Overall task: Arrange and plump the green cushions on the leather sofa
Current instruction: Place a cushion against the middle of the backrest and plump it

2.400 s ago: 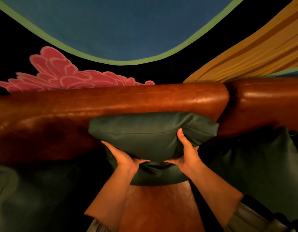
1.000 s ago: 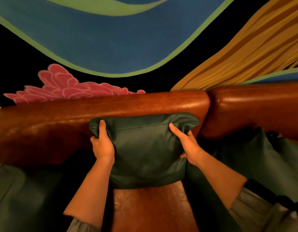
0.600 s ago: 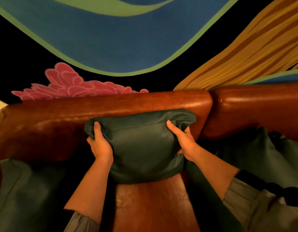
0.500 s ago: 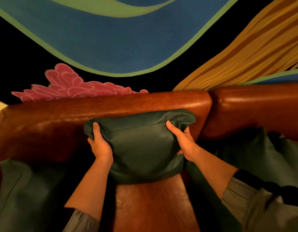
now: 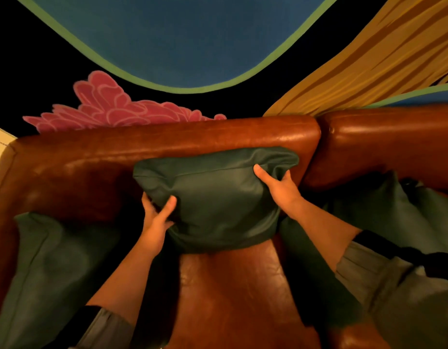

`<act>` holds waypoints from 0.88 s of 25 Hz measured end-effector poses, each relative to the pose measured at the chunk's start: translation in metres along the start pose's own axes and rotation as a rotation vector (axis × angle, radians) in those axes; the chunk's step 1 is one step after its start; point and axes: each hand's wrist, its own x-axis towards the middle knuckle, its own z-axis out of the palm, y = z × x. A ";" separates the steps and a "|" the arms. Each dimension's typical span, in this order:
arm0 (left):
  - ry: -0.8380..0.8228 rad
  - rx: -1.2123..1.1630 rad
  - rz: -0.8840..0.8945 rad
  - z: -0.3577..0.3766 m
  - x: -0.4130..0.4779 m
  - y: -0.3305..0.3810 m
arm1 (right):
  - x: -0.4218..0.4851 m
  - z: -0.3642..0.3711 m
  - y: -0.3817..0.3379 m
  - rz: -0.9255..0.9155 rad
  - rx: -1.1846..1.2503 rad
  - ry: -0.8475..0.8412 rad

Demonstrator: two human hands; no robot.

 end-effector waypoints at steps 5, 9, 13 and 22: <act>0.016 0.276 0.065 -0.014 -0.040 -0.020 | -0.016 -0.013 0.009 -0.017 -0.051 0.066; -0.085 0.280 -0.058 -0.008 -0.077 -0.009 | -0.057 -0.023 0.008 0.051 0.043 -0.038; -0.190 0.259 -0.216 0.014 -0.080 0.008 | -0.074 -0.022 0.012 0.169 0.022 -0.123; -0.202 0.274 -0.271 0.017 -0.078 0.007 | -0.080 -0.027 0.020 0.195 -0.028 -0.144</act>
